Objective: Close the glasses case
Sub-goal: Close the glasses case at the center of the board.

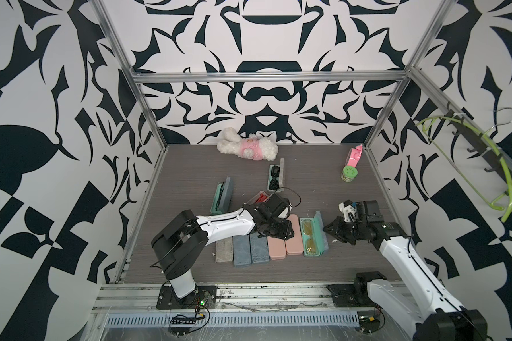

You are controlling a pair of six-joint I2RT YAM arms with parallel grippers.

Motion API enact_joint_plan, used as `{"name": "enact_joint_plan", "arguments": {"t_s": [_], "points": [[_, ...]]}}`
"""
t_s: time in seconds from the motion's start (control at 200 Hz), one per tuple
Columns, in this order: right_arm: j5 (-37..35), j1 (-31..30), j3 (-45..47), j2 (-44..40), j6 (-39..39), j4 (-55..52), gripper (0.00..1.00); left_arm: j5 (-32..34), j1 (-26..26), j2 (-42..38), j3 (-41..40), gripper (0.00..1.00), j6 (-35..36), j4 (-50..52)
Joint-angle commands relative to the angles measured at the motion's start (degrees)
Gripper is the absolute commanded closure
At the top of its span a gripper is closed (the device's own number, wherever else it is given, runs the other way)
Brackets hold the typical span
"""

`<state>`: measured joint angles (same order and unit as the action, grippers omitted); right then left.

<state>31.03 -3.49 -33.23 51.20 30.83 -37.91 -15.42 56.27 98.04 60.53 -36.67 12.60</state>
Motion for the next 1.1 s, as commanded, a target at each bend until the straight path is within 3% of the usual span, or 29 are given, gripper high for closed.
{"name": "enact_joint_plan", "arguments": {"t_s": [0.0, 1.095], "points": [[-0.1, -0.2, 0.0, 0.0, -1.0, 0.3, 0.81, -0.1, 0.3, 1.0, 1.4, 0.66, 0.0, 1.4], [-0.7, -3.0, -0.1, 1.3, -1.1, 0.3, 0.82, -0.1, 0.5, 2.7, 1.8, 0.67, -0.2, 1.5]]}}
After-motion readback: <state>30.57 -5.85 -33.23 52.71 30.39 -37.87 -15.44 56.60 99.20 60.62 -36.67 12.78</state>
